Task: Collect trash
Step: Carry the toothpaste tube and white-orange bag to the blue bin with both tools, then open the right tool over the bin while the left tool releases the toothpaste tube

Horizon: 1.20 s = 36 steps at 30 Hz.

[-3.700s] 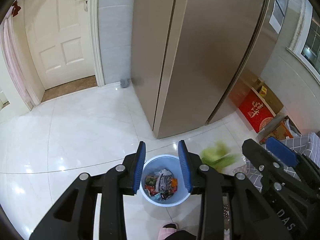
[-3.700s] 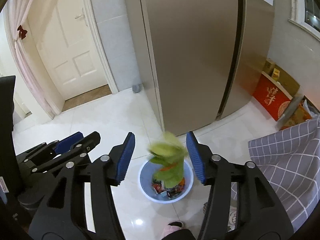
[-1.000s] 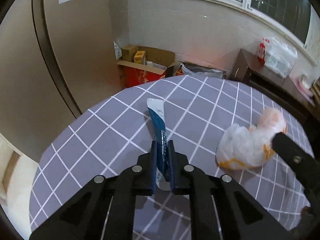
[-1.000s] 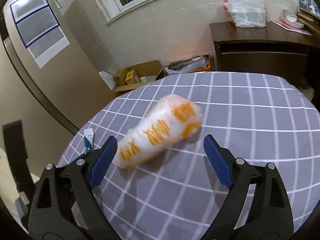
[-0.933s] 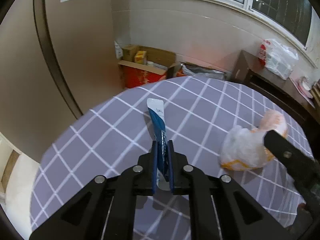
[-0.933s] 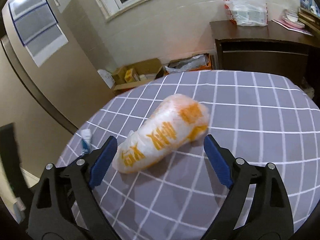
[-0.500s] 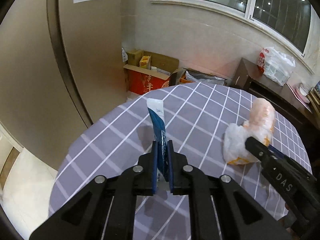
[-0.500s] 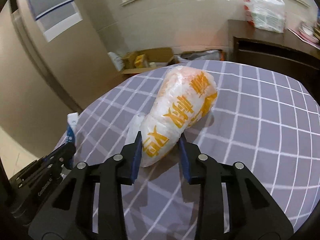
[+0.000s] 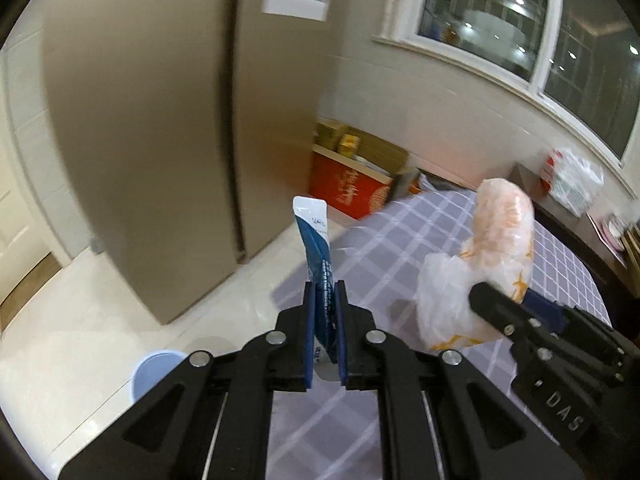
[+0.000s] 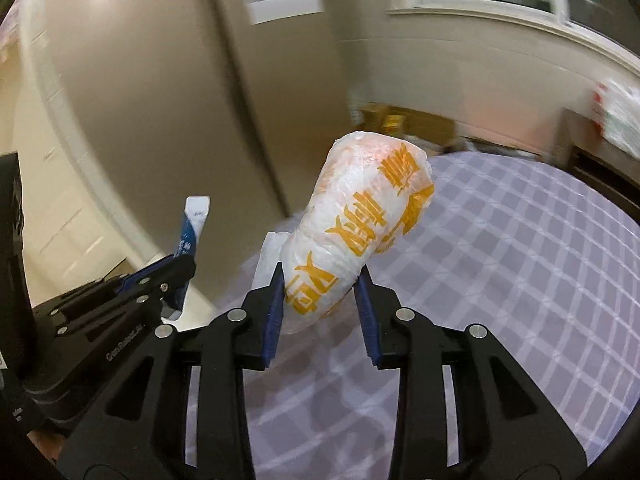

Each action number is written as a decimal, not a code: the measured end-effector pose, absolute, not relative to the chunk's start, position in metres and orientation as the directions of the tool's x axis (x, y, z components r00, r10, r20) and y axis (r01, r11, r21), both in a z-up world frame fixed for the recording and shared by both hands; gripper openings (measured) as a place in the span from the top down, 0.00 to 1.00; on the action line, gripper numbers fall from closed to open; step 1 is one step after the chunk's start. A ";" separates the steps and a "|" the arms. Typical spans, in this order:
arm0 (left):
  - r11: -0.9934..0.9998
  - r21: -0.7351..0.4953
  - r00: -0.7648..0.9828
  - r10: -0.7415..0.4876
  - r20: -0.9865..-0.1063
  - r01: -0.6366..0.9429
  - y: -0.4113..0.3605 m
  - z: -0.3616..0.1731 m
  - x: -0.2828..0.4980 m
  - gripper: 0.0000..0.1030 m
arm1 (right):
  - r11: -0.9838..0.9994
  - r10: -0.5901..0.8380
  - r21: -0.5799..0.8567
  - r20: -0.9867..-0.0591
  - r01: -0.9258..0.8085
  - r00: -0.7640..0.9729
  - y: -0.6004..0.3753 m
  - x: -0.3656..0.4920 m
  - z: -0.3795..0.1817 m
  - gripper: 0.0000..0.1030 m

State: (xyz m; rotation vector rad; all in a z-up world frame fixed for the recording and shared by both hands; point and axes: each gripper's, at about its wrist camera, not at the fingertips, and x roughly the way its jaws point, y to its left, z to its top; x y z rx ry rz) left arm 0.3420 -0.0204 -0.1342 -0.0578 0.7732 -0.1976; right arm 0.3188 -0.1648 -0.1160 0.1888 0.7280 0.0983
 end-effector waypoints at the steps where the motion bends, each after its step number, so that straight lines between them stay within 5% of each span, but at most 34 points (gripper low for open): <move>1: 0.982 -0.124 0.706 -0.188 -0.683 0.141 -0.007 -0.132 0.338 0.92 | 0.978 0.170 0.204 -0.651 -0.045 0.740 -0.152 0.317 -0.116 0.68; 6: 0.998 -0.057 0.748 -0.062 -0.661 0.033 0.065 -0.129 0.314 0.92 | 0.967 0.253 0.200 -0.662 -0.159 0.706 -0.076 0.311 -0.122 0.68; 26: 0.960 -0.083 0.652 0.117 -0.749 -0.267 0.258 -0.192 0.305 0.92 | 0.893 0.401 0.176 -0.732 -0.415 0.551 0.129 0.329 -0.171 0.67; 29: 0.951 -0.076 0.634 0.139 -0.761 -0.300 0.272 -0.200 0.303 0.91 | 0.893 0.407 0.191 -0.728 -0.407 0.551 0.137 0.336 -0.177 0.56; 31: 0.946 -0.072 0.621 0.150 -0.769 -0.317 0.280 -0.204 0.305 0.92 | 0.896 0.416 0.220 -0.722 -0.386 0.553 0.142 0.343 -0.184 0.34; 36: 0.943 -0.068 0.605 0.154 -0.781 -0.327 0.285 -0.213 0.307 0.91 | 0.902 0.409 0.235 -0.733 -0.362 0.544 0.146 0.349 -0.198 0.32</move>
